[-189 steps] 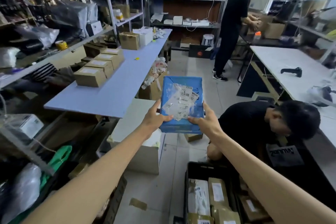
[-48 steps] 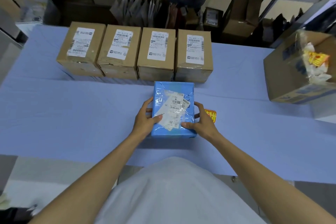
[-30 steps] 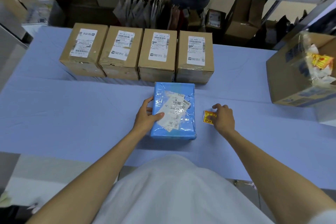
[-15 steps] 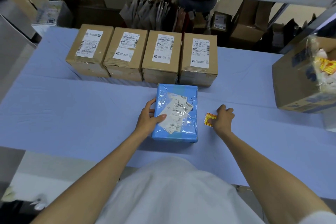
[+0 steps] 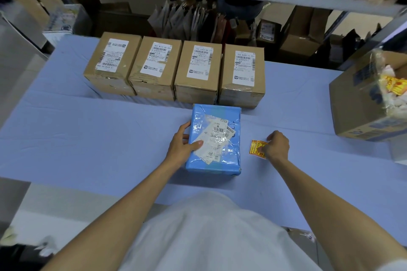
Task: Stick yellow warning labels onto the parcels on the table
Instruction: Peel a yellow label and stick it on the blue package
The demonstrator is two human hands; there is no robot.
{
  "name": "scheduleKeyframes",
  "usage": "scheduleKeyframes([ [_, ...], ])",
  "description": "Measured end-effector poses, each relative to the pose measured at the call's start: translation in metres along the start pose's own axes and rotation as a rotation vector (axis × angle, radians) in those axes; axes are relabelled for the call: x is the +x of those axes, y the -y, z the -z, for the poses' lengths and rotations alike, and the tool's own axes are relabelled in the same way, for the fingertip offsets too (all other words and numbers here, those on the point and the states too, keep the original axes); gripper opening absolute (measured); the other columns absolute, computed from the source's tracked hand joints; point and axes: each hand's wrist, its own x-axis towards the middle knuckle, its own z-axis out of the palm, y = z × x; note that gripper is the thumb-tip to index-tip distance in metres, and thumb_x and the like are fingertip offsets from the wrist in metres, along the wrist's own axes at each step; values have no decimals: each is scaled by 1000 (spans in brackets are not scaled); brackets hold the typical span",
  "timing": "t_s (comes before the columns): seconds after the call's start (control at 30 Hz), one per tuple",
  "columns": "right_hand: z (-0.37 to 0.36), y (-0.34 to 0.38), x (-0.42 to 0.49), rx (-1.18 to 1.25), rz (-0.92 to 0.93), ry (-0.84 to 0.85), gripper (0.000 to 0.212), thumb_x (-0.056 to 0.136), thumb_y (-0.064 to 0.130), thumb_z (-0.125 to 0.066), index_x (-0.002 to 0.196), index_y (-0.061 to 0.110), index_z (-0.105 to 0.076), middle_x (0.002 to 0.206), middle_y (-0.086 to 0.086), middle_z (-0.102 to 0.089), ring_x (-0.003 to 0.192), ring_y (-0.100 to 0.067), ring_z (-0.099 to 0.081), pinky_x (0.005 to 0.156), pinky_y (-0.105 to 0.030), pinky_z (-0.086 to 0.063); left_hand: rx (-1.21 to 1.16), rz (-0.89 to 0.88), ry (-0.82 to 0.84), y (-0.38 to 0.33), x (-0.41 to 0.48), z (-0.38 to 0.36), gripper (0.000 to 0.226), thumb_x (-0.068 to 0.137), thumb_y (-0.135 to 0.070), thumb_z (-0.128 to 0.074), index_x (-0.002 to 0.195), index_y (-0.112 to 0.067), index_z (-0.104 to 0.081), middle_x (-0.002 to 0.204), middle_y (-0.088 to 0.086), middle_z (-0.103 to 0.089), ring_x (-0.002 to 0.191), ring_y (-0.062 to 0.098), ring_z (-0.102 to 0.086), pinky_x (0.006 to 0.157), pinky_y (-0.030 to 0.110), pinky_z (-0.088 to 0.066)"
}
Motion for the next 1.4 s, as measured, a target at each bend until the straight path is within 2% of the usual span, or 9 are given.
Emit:
scheduleKeyframes([
  [0.17,4,-6,1,-19,37,87,16,74,6,-73,88,8,-64,95,-16,-66,89,-32,-63,66,-33,-47,-10,-4,7,0,0,0,63,85,-17,-69,139,-26,-37,114,1,-51,97,14,-52,68,16,-46],
  [0.37,6,-14,2,-36,103,78,9,83,10,-67,91,8,-64,97,-17,-66,89,-33,-63,68,-35,-47,-15,-15,10,0,-1,0,64,86,-16,-68,140,-25,-35,115,2,-50,99,14,-53,67,14,-46],
  [0.47,10,-2,-3,123,129,27,7,80,9,-69,80,10,-62,83,-12,-66,88,-33,-64,71,-37,-49,28,4,0,-1,0,-1,67,84,-16,-71,140,-26,-35,123,6,-46,110,20,-52,77,20,-49],
  [0.57,15,27,-19,370,172,8,6,78,13,-73,82,11,-68,83,-8,-68,81,-27,-65,70,-37,-53,253,-123,-203,-7,-1,-5,81,74,-11,-79,139,-20,-33,132,6,-28,125,17,-32,101,27,-37],
  [0.7,24,70,-49,692,272,58,4,77,1,-72,82,0,-71,75,-6,-66,68,-12,-61,57,-18,-52,392,-407,-151,-28,-6,-18,57,76,-5,-72,126,-19,-49,124,1,-37,118,14,-36,94,17,-35],
  [0.8,30,92,-67,791,315,103,6,78,0,-71,85,1,-71,78,-5,-67,71,-10,-62,57,-16,-51,170,-343,-15,-43,-7,-30,46,82,-16,-72,123,-20,-52,117,-2,-49,102,12,-53,85,20,-44],
  [1.0,32,114,-87,816,398,273,11,78,-7,-69,85,2,-67,72,-3,-66,61,-5,-61,58,-18,-51,-278,-88,78,-62,-3,-32,4,90,-9,-62,88,-11,-60,82,4,-63,73,12,-61,72,22,-51],
  [1.27,30,117,-87,448,524,297,22,72,-4,-74,84,12,-65,80,-4,-67,70,-13,-61,66,-27,-53,-96,-124,94,-53,2,-19,12,85,-10,-68,80,-17,-60,74,-1,-61,66,9,-58,69,21,-50],
  [1.4,30,120,-89,195,600,335,20,72,0,-75,80,12,-62,72,-3,-65,62,-7,-57,59,-19,-47,-222,-80,66,-59,2,-15,21,80,-3,-73,87,-14,-56,78,1,-61,70,10,-59,61,12,-50],
])
